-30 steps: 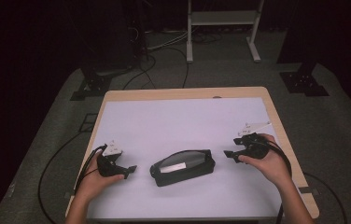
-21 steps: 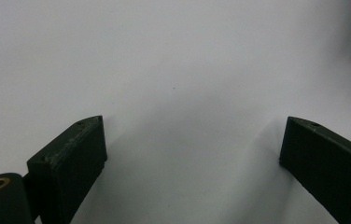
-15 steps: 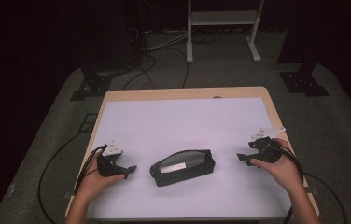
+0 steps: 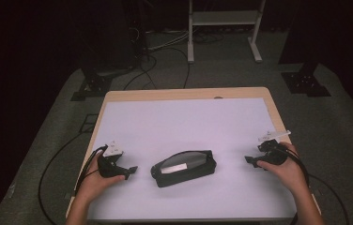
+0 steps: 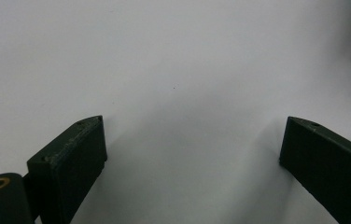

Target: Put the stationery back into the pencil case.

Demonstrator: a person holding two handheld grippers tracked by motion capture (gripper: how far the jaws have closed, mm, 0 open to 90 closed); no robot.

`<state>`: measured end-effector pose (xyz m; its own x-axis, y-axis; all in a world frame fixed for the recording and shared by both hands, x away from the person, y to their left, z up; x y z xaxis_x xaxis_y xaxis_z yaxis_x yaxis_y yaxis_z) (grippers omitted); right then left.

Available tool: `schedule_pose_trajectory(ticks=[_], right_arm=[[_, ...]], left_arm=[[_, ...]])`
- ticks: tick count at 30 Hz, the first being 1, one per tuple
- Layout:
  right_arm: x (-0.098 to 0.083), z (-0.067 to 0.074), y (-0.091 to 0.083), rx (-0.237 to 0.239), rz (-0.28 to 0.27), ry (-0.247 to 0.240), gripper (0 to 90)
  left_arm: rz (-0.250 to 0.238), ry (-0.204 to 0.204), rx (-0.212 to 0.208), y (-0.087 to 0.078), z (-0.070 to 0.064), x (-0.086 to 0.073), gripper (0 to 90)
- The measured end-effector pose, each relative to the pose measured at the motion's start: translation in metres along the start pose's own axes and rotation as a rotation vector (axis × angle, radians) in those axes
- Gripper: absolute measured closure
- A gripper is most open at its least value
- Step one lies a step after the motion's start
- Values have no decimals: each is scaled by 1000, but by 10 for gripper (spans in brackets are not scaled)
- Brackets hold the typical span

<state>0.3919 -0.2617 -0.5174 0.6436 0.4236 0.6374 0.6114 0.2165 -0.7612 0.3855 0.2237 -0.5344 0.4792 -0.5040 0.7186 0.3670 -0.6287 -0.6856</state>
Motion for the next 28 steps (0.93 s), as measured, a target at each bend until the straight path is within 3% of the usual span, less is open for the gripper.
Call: schedule_pose_trajectory(ticks=[13,28], right_arm=[[-10,-5,11,-13,42,9,203],[-12,-4,11,-19,19,-1,180]], left_arm=[[0,0,0,0,0,0,64],[0,0,0,0,0,0,64]])
Point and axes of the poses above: each handheld gripper's, and its own axes: y roughly forward along the jaws, x roughly out of its top, z roughly to its left, the point moved 8 cm from there along y, roughly forward along the jaws, and after that the axes turned 11 degrees about -x, right-handed, at the moved point
